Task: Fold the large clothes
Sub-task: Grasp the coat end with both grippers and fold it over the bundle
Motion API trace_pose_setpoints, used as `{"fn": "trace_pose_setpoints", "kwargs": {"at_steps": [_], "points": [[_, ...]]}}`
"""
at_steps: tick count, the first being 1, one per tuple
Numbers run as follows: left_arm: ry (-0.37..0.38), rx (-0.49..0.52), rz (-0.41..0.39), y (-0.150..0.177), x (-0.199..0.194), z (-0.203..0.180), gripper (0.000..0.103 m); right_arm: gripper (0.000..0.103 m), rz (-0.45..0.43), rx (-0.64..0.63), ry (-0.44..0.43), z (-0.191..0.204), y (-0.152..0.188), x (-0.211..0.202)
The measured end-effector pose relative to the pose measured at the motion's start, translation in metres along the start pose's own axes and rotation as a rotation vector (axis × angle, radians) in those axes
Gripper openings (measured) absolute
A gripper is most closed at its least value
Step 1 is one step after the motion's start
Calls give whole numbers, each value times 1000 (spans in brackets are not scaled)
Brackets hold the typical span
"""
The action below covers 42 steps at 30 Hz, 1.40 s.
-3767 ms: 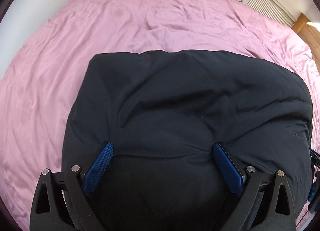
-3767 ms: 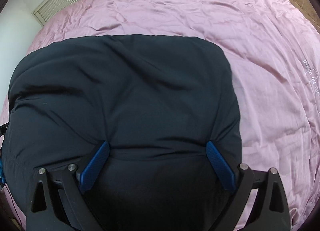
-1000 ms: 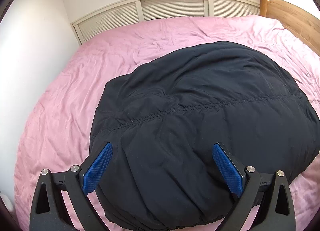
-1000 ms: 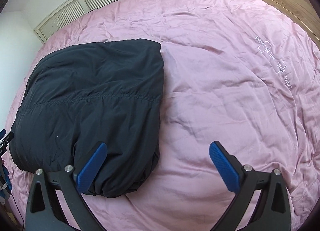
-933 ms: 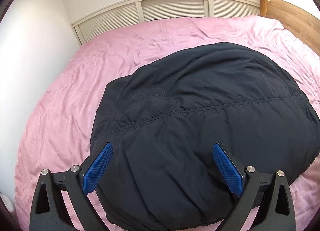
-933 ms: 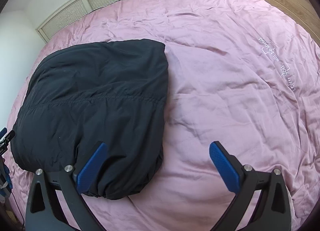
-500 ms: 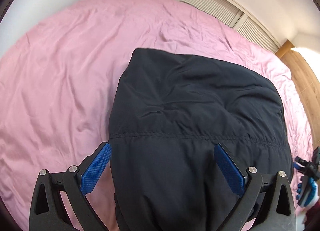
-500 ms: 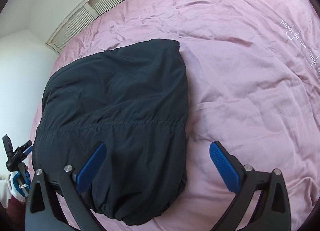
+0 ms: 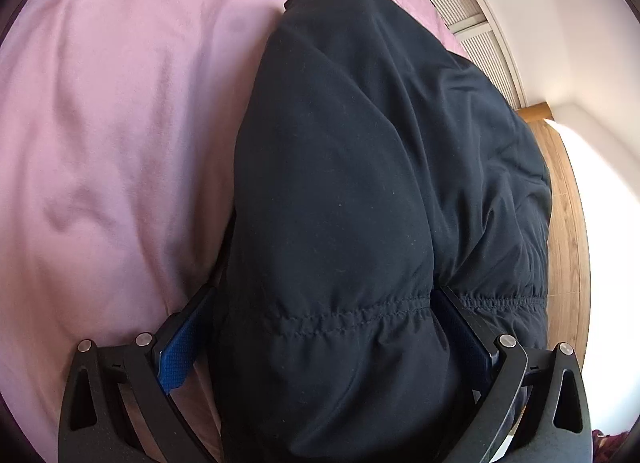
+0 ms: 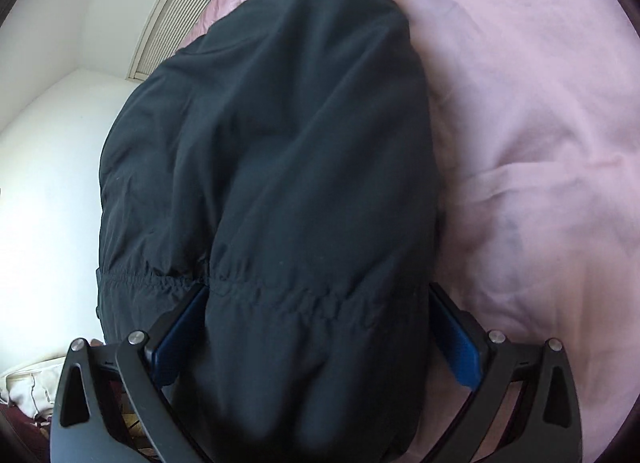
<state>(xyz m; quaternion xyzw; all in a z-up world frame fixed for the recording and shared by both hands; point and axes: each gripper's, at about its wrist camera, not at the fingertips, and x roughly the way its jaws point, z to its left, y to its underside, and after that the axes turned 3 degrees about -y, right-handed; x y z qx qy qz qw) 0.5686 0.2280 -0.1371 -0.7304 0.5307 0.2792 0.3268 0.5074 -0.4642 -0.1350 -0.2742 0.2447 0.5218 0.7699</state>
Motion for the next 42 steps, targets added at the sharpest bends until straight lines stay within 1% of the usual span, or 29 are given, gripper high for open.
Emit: {"fn": "trace_pose_setpoints", "kwargs": {"at_steps": [6,8,9,13,17,21,22,24,25,27,28,29,30,31,32,33,34,35,36,38,39,42], "points": [[69,-3,18,2,14,-6,102,103,18,20,-110,0,-2,31],[81,-8,25,2,14,-4,102,103,25,19,-149,3,-2,37],[84,-15,31,2,17,-3,102,103,29,13,-154,4,-1,39],[73,-28,40,-2,28,-4,102,103,36,13,-161,2,-1,47],[75,-37,42,-2,32,-5,102,103,31,17,-144,3,1,50],[67,-48,25,-1,30,-8,102,103,40,55,-135,8,1,57],[61,-50,19,2,28,-6,102,103,38,58,-131,3,0,56],[47,-50,10,8,25,-3,101,103,26,72,-129,4,1,57],[46,-52,9,10,23,-3,98,103,15,78,-127,3,2,55],[63,-61,9,13,22,-9,89,102,0,74,-117,5,4,55],[96,-67,9,16,21,-11,79,100,-3,65,-110,7,6,55],[129,-70,9,19,20,-14,69,93,-8,61,-111,8,6,55],[153,-67,9,22,20,-16,64,84,-13,65,-125,9,7,55],[164,-59,8,25,20,-19,56,79,-17,73,-146,9,8,55],[172,-51,6,28,20,-23,48,67,-17,80,-169,10,9,56],[180,-43,0,30,20,-27,44,56,-17,84,-186,12,10,58],[182,-34,-10,32,19,-33,36,52,-15,79,-193,18,10,60],[181,-24,-19,34,17,-39,30,44,-13,67,-190,25,11,61],[177,-8,-27,35,13,-45,28,38,-10,52,-181,34,10,62],[183,23,-44,40,3,-62,23,31,-10,18,-154,57,7,62],[199,30,-60,42,-5,-70,22,28,-14,-1,-143,68,6,60],[251,43,-102,49,-33,-89,20,24,-29,-49,-142,103,8,48]]}}
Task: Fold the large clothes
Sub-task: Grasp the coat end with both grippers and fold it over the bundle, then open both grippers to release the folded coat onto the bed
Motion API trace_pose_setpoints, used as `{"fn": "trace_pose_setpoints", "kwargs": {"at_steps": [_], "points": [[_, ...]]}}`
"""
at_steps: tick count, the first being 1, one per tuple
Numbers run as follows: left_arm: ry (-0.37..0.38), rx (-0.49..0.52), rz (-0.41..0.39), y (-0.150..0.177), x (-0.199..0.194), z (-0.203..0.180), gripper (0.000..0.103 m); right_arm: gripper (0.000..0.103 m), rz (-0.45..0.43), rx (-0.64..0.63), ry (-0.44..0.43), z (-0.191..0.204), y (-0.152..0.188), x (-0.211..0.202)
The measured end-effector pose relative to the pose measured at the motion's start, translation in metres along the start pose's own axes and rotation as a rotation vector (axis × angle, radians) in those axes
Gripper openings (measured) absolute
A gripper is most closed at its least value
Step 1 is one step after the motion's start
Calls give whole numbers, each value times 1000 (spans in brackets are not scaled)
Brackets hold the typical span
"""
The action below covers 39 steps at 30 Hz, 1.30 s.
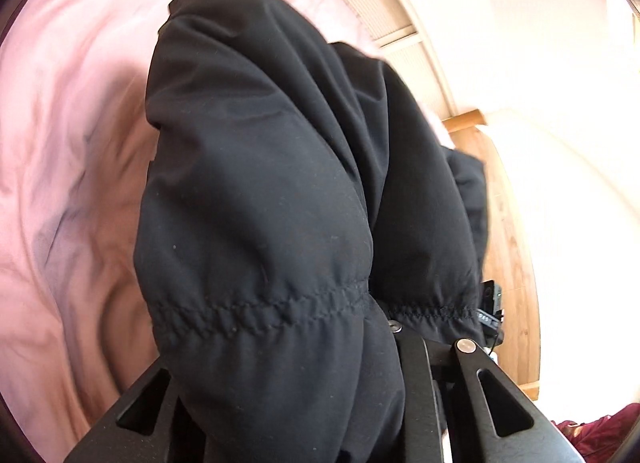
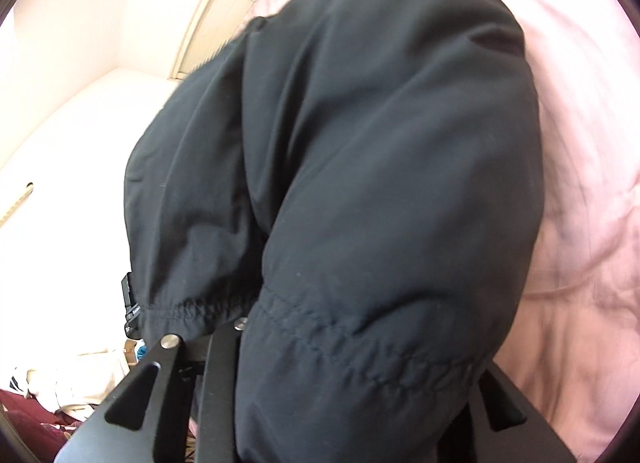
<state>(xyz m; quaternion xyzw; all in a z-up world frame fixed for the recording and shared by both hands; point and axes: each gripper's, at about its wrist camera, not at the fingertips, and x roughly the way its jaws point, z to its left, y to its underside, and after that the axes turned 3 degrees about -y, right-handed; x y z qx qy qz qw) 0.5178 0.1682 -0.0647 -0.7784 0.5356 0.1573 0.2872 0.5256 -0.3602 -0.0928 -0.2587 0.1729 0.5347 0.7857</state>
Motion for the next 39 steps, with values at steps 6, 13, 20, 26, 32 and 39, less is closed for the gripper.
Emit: {"fn": "trace_pose_setpoints", "kwargs": {"at_steps": [6,13,20,26,32,39], "points": [[43,23,-11,18,-41,-33,20,23,0,-47,1,55,7,-17],[21,62,-6,41,-79,-45,20,23,29,-72,-5,92,33,-28],[-245,61,75,58,-36,8,32,25,62,-29,148,57,52,10],[-368,47,53,58,-55,18,70,53,24,11,249,36,65,6],[-485,113,-45,38,-92,0,82,74,-41,14,385,39,71,-44],[-641,273,-162,72,-140,-28,86,83,-170,-80,571,97,114,-63]]}}
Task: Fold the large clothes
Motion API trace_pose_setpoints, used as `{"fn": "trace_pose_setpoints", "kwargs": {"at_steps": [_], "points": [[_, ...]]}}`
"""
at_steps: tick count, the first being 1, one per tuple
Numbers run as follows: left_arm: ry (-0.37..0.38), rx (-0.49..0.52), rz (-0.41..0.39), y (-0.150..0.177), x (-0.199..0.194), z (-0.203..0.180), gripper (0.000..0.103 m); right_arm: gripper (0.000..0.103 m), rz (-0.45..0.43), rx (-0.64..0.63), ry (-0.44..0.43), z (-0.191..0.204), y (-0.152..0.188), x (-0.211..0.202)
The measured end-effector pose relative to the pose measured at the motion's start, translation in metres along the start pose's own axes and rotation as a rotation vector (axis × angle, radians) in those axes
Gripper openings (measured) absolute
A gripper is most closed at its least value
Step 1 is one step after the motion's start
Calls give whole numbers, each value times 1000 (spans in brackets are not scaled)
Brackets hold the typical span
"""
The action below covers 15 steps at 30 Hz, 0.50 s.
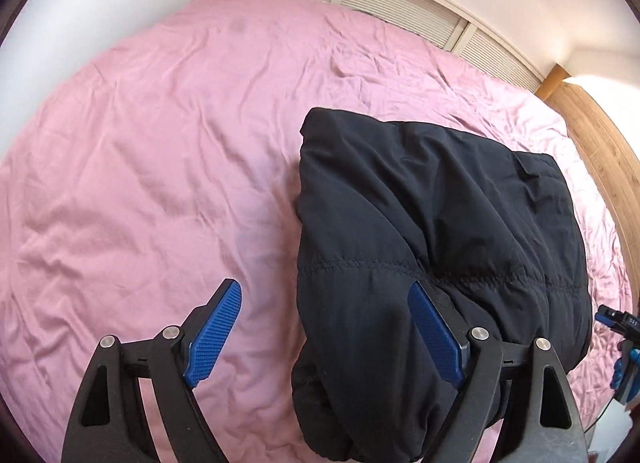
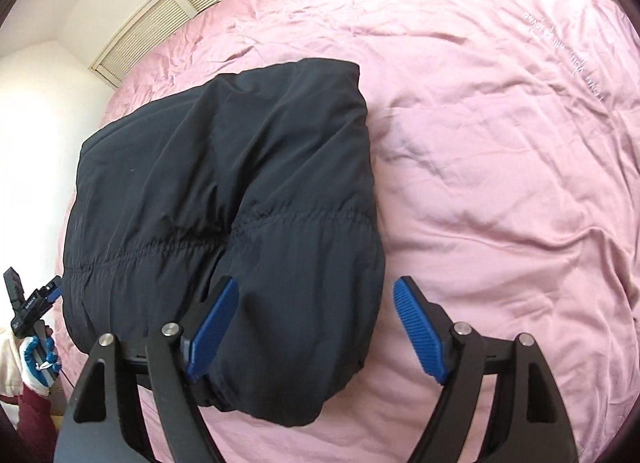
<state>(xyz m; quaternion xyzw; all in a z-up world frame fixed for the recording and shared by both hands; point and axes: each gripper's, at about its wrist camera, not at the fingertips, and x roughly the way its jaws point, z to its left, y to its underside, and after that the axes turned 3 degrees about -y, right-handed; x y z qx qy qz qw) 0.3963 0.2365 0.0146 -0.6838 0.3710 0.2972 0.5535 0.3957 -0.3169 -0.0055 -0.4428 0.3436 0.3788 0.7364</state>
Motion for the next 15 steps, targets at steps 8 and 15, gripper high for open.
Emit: {"fn": "trace_pose_setpoints", "kwargs": {"at_steps": [8,15], "points": [[-80,56,-115,48,-24,-41,95,96,-129,-102,41,27,50,-40],[-155,50,-160,98,-16,-75,101,98,-216,-217,58,39,98,-26]]}}
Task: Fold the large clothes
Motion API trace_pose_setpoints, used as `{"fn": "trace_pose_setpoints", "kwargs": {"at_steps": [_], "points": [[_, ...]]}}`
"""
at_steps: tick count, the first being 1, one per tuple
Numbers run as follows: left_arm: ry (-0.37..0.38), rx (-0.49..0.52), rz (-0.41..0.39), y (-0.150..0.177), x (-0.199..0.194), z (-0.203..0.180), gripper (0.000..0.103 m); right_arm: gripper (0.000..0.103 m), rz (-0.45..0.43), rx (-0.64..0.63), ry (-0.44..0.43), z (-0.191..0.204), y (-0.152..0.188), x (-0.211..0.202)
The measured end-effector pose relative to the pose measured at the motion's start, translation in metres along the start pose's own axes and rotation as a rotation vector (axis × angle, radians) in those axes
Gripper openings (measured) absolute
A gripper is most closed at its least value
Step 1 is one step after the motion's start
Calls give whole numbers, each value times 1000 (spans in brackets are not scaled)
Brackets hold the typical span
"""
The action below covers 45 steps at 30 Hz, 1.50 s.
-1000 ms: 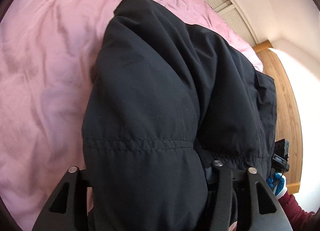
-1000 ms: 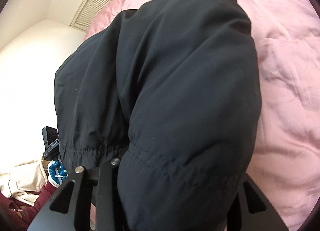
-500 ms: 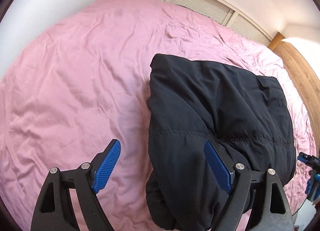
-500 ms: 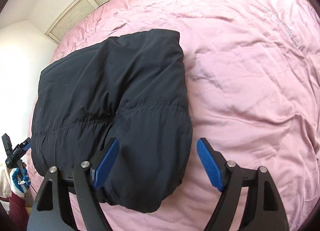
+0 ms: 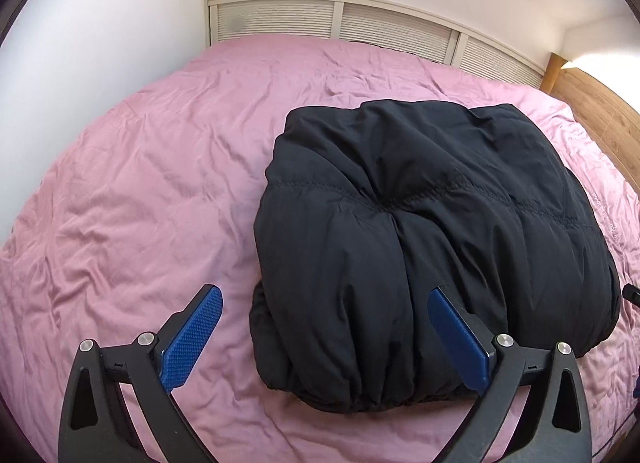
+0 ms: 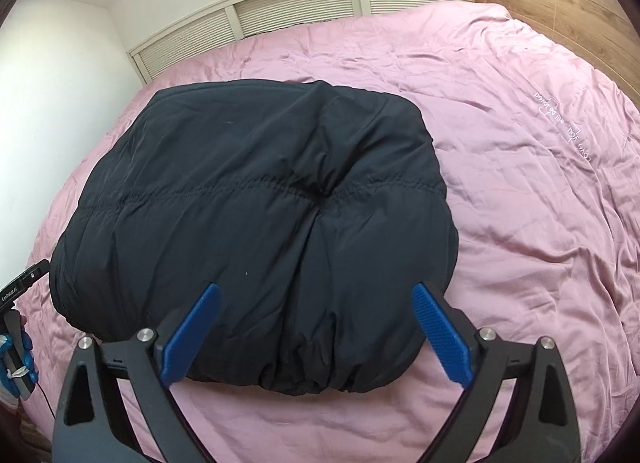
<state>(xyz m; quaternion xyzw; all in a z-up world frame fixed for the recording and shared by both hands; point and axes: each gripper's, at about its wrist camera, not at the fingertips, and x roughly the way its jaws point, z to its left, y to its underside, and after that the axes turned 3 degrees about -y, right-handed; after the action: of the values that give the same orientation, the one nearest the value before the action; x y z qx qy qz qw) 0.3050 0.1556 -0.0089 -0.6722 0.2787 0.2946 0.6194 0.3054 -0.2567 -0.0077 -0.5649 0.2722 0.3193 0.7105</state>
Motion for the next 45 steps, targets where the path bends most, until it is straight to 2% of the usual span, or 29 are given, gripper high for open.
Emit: {"fn": "trace_pose_setpoints", "kwargs": {"at_steps": [4,10,18,24,30,37,41,45], "points": [[-20,-23,-47,20,-7,-17,102,98,-50,-60,10,-3,20,-6],[-30,-6,-104,40,-13,-40,102,99,-119,-114,19,-21,47,-20],[2,67,-157,60,-18,-73,102,99,-233,-126,14,-43,77,-48],[17,132,-238,72,-43,-94,102,99,-304,-115,36,-49,96,-75],[52,150,-300,92,-99,-96,102,99,-366,-119,89,-36,129,-132],[112,129,-289,120,-191,-88,102,100,-308,-86,98,-3,166,-204],[72,148,-331,144,-245,-90,102,100,-306,-86,96,19,192,-240],[77,131,-366,175,-291,-88,102,101,-332,-60,85,35,217,-274]]}}
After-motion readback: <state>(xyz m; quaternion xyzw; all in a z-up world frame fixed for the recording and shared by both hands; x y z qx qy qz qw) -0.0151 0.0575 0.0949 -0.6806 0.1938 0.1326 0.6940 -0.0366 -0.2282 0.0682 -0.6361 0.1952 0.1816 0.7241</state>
